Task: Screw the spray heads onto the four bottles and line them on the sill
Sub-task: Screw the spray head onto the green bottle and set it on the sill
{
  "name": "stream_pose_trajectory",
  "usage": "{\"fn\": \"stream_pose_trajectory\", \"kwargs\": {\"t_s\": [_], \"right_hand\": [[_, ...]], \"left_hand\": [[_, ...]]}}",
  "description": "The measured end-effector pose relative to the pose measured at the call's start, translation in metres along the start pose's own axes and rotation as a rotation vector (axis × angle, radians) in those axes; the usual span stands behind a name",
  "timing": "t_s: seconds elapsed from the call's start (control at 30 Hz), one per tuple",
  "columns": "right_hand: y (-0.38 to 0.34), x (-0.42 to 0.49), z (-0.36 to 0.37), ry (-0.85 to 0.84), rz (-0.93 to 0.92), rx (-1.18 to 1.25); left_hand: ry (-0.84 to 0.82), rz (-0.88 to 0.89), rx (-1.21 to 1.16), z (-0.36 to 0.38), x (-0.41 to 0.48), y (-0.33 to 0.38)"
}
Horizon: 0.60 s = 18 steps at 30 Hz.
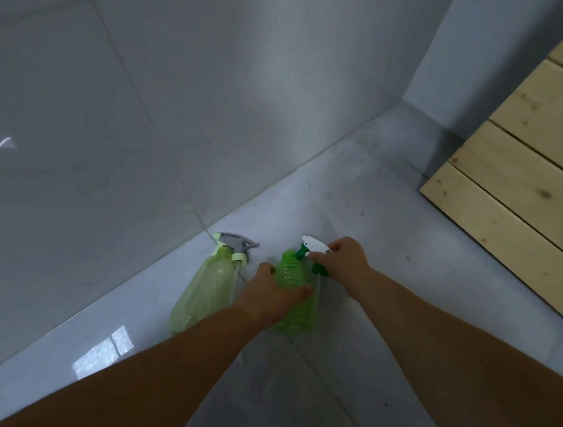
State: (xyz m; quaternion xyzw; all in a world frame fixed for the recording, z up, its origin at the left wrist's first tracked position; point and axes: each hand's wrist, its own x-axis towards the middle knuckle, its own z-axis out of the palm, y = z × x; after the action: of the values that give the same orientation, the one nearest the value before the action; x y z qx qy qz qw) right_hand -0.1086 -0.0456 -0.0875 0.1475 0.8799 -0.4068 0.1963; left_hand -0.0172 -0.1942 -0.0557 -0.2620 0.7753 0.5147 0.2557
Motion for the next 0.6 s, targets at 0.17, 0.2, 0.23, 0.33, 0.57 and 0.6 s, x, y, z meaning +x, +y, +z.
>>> {"fn": "stream_pose_trajectory", "kwargs": {"t_s": [0.17, 0.2, 0.23, 0.33, 0.57, 0.6], "right_hand": [[-0.015, -0.021, -0.039, -0.04, 0.061, 0.222], [-0.02, -0.028, -0.052, -0.031, 0.047, 0.229], [-0.026, -0.035, -0.065, -0.023, 0.029, 0.23], [-0.046, -0.061, -0.109, 0.015, -0.015, 0.244], [-0.115, -0.138, -0.208, 0.17, -0.159, 0.336], [-0.126, -0.152, -0.221, 0.197, -0.197, 0.353]], "left_hand": [[-0.075, 0.011, -0.162, -0.006, -0.018, 0.012], [-0.088, 0.014, -0.182, -0.009, -0.026, 0.019], [-0.094, 0.022, -0.196, -0.011, -0.034, 0.027], [-0.101, 0.095, -0.177, -0.022, -0.065, 0.052], [-0.203, 0.275, -0.177, -0.058, -0.154, 0.107], [-0.22, 0.306, -0.151, -0.064, -0.168, 0.113]]}}
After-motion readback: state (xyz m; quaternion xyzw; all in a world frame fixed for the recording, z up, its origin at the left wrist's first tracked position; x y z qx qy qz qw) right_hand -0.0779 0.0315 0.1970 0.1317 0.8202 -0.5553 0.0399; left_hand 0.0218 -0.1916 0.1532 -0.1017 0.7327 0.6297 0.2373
